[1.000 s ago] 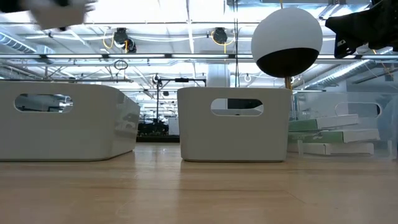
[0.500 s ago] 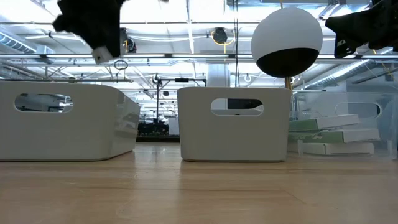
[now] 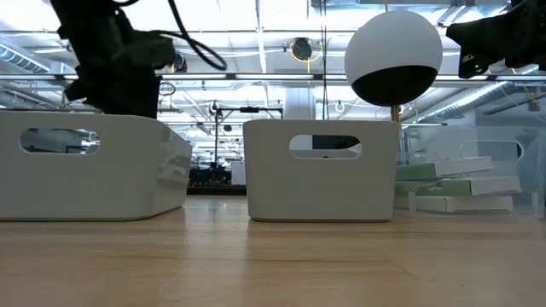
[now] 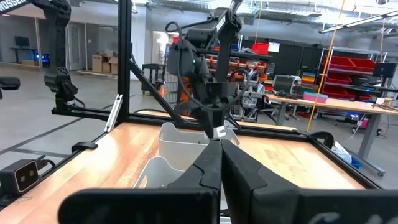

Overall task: Pick and place items into bin
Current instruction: Put the white charger adapter into the left gray bin

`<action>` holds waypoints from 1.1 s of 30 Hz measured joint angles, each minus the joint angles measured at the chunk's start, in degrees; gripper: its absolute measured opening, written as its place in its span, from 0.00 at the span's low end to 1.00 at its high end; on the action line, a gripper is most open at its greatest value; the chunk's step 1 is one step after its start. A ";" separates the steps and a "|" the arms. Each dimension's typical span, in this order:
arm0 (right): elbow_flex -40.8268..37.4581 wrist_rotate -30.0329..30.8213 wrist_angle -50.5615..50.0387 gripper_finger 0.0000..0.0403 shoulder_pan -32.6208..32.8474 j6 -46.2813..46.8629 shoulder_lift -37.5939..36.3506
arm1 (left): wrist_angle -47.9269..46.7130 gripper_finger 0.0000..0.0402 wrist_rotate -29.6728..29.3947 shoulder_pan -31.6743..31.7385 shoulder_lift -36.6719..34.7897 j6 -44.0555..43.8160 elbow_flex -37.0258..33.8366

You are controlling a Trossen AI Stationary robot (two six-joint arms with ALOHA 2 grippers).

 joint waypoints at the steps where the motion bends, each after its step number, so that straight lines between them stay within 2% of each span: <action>1: 0.00 0.01 0.00 0.00 0.00 -0.03 -0.01 | 0.67 0.39 0.05 0.00 0.00 -0.02 -0.62; 9: 0.00 0.01 -0.01 0.00 -0.02 -0.23 -0.01 | 6.80 0.44 -0.12 -0.03 -0.02 1.27 -4.00; 15: -0.02 0.00 -0.02 0.00 -0.02 -0.23 0.00 | 9.17 0.40 0.42 1.48 -0.02 1.27 -5.29; 22: 0.00 0.02 -0.02 0.00 0.00 -0.23 -0.02 | 10.05 0.44 3.01 2.98 0.16 2.83 -5.36; 29: 0.00 0.02 -0.02 0.00 0.00 -0.23 0.00 | 10.20 0.41 4.13 3.55 0.94 2.92 -5.38; 33: 0.00 0.01 -0.01 0.00 -0.02 -0.23 -0.01 | 10.12 0.48 4.17 3.56 0.94 2.72 -5.38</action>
